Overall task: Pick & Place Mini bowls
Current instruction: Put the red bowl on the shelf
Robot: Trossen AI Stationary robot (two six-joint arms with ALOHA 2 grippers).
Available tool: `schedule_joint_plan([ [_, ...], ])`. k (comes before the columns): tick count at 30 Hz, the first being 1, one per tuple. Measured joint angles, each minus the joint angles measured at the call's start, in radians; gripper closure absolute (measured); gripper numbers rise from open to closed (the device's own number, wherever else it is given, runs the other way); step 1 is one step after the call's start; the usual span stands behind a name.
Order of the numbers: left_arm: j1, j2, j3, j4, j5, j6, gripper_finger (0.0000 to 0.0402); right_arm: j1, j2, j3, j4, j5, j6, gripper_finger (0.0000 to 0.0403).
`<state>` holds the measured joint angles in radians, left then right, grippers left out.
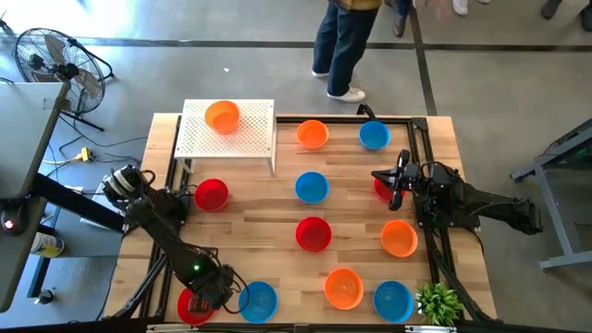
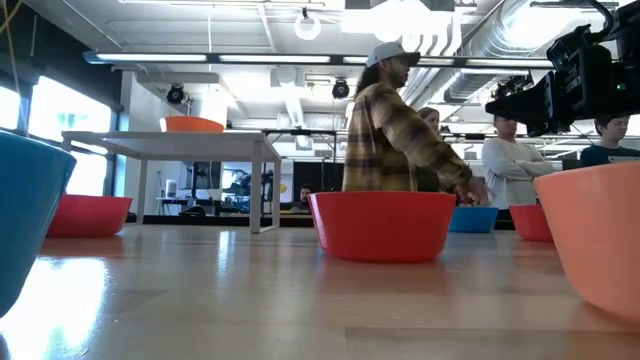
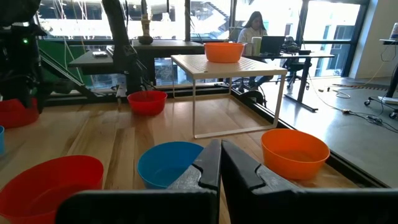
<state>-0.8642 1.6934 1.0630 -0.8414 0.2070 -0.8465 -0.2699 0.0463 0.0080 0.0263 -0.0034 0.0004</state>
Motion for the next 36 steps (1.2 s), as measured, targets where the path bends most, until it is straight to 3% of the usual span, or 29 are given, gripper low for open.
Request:
schedule_joint_plan([
  [4,0.020,-0.025,0.000,-0.038,0.001,-0.047,0.0393,0.000,0.000,0.000,0.000,0.000,0.000,0.0403],
  [13,0.178,-0.177,-0.001,-0.184,-0.212,-0.105,0.0396,0.000,0.000,0.000,0.000,0.000,0.000,0.0402],
  [21,0.453,-0.279,-0.064,-0.121,-0.381,-0.017,0.0399,0.000,0.000,0.000,0.000,0.000,0.000,0.0402],
  [30,0.718,-0.282,-0.174,-0.019,-0.378,0.124,0.0400,0.000,0.000,0.000,0.000,0.000,0.000,0.0402],
  [36,0.808,-0.282,-0.179,-0.023,-0.374,0.183,0.0400,0.000,0.000,0.000,0.000,0.000,0.000,0.0402],
])
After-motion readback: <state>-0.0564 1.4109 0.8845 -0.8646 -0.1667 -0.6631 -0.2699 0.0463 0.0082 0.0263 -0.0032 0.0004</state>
